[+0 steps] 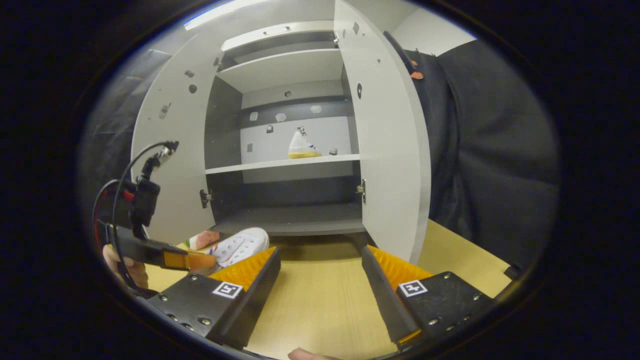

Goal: Grab one shoe with the right hand and put it into the shoe cabinet, grab the other shoe with the left hand and put it into the shoe cabinet; then close the right door with the right hand and the left door with the left hand.

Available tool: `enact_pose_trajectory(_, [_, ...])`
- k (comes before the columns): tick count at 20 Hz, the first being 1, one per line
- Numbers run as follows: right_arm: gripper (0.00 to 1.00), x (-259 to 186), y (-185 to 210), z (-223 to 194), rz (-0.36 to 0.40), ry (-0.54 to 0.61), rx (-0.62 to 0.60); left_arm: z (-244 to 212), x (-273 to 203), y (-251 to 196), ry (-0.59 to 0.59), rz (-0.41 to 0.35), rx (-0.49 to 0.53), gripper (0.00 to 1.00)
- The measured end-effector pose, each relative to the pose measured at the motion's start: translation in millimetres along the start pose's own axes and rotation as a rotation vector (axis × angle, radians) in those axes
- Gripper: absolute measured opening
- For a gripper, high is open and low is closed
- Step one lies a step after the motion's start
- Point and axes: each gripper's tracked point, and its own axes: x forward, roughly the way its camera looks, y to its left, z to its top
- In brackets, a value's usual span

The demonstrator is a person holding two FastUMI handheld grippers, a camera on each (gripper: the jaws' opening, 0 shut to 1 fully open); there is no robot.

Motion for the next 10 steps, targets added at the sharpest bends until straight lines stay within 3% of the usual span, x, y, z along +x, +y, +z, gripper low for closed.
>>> enact_pose_trajectory(10, [0.98,-9,-10,21,0.014,-0.055,0.036,156,-39,-15,-0.288,-0.025,-0.027,0.0])
